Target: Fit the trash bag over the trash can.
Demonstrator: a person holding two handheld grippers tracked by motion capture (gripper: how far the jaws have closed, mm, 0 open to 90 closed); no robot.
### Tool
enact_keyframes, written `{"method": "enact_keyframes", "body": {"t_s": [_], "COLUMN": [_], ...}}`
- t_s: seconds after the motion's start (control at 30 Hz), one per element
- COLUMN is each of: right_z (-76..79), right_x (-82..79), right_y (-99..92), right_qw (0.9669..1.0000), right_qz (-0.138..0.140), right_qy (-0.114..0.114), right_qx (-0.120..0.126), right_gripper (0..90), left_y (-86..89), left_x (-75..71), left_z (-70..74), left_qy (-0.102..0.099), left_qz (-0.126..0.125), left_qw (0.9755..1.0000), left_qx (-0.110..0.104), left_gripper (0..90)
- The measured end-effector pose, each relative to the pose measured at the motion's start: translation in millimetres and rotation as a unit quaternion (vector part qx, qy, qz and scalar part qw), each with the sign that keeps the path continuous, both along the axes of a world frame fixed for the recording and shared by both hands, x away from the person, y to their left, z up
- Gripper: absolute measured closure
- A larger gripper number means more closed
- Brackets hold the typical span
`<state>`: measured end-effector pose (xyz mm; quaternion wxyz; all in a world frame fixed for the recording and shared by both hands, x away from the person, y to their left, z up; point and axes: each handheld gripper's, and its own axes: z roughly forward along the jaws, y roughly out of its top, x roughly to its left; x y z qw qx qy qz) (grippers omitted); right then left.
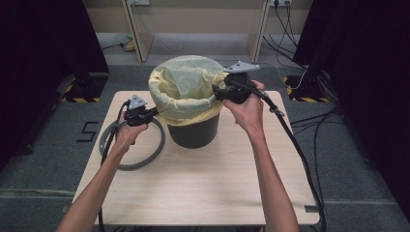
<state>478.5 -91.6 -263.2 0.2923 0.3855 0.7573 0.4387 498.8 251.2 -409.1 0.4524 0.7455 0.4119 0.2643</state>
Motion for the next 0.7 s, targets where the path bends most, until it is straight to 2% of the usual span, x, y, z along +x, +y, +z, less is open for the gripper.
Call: {"method": "enact_keyframes", "body": {"t_s": [0.1, 0.17, 0.23, 0.3, 0.37, 0.5, 0.7], "right_z": [4.5, 3.4, -1.8, -11.1, -23.8, -44.6, -60.4], "right_x": [-14.2, -26.2, -37.7, -44.7, -45.6, -36.7, -28.0], "right_y": [-12.3, -20.3, -25.8, -27.8, -27.0, -19.2, -4.5], "right_qw": [0.9999, 0.9998, 0.9997, 0.9988, 0.9973, 0.9960, 0.9956], "right_qz": [0.000, 0.009, 0.020, 0.031, 0.047, 0.059, 0.065], "right_qy": [-0.006, -0.001, 0.012, 0.039, 0.055, 0.067, 0.067], "right_qx": [0.009, 0.016, 0.006, -0.003, -0.002, 0.004, 0.009], "right_gripper": [43.4, 42.6, 41.4, 38.1, 35.2, 29.4, 27.6], "left_y": [3.1, 3.6, 3.3, 1.9, -0.3, -2.8, -4.6], "left_x": [-4.2, -7.6, -10.9, -13.8, -15.9, -16.8, -16.8], "left_z": [2.6, 4.8, 7.3, 10.2, 13.1, 15.5, 13.7], "left_qy": [-0.006, -0.008, -0.012, -0.016, -0.019, -0.021, -0.015], "left_qz": [-0.006, -0.012, -0.017, -0.022, -0.026, -0.031, -0.039], "left_qw": [0.9999, 0.9997, 0.9996, 0.9994, 0.9993, 0.9991, 0.9990], "left_qx": [-0.012, -0.017, -0.019, -0.021, -0.019, -0.019, -0.016], "left_gripper": [86.1, 85.3, 85.1, 84.9, 84.9, 84.2, 81.7]}}
